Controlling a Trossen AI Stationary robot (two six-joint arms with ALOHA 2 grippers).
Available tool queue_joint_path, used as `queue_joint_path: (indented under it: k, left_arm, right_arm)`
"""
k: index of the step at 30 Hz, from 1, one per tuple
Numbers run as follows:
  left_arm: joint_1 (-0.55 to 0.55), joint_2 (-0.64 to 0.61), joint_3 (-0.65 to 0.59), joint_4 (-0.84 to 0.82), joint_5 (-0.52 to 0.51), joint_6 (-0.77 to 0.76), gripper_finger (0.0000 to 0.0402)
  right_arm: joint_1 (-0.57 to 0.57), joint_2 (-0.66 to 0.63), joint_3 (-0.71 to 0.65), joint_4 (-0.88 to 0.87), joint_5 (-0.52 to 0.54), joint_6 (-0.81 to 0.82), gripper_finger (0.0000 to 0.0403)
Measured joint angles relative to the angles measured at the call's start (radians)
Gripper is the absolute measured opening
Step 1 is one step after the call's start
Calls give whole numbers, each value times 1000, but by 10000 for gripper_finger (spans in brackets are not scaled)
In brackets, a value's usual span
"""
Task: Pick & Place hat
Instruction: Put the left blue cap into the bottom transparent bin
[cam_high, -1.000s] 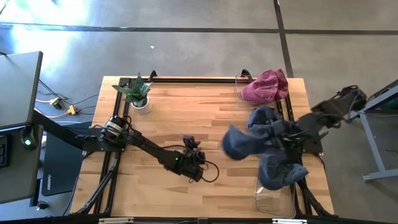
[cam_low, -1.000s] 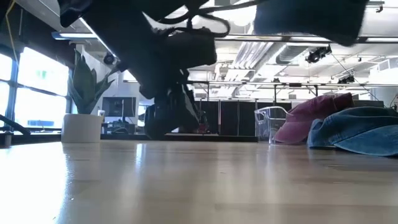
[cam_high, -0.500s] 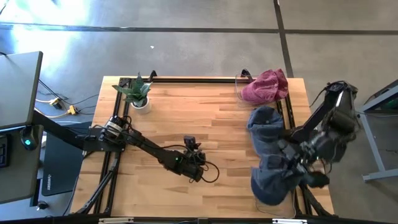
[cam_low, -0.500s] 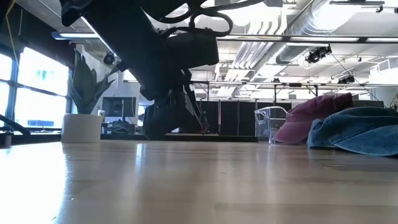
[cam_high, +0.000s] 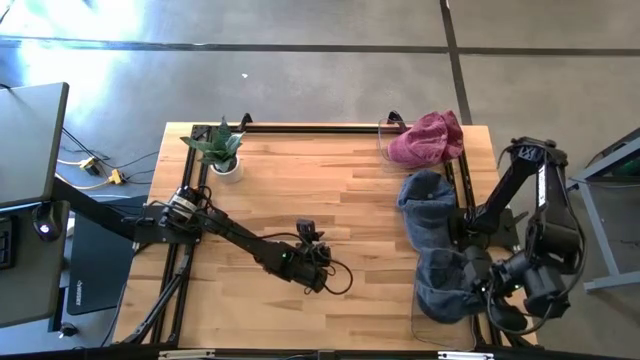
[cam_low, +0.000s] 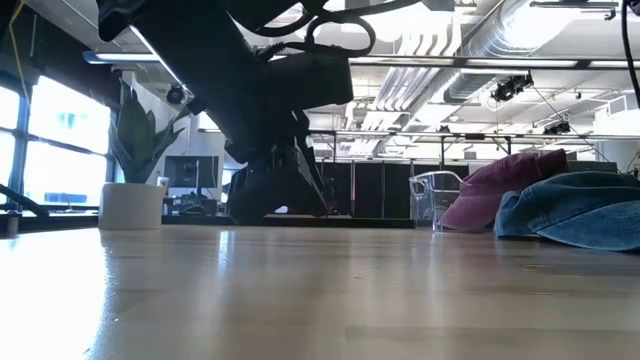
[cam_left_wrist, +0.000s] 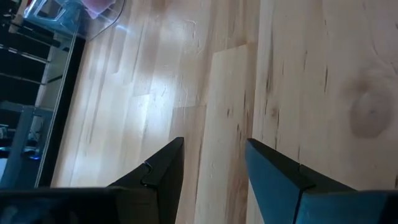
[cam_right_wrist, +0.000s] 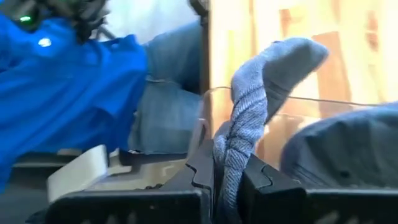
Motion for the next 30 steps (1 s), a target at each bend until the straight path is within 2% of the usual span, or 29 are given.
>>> queue_joint_path:
  k: [4, 9, 14, 21, 24, 30]
  left_arm:
    - [6, 0, 0, 0, 13, 0, 165]
    - [20, 0, 0, 2, 48, -1, 165]
    - [34, 0, 0, 5, 77, -1, 165]
    - [32, 0, 0, 21, 85, 2, 165]
    - [32, 0, 0, 23, 86, 3, 165]
    - [32, 0, 0, 23, 94, 2, 165]
  right_arm:
    - [30, 4, -3, -99, 48, 89, 24]
    - [15, 6, -56, -146, -49, 110, 27]
    - [-39, 4, -90, -241, -8, 99, 32]
    - [-132, -12, -87, -329, -113, 103, 92]
    - [-174, -40, -65, -333, -191, 125, 113]
    - [-217, -55, -34, -252, -187, 65, 114]
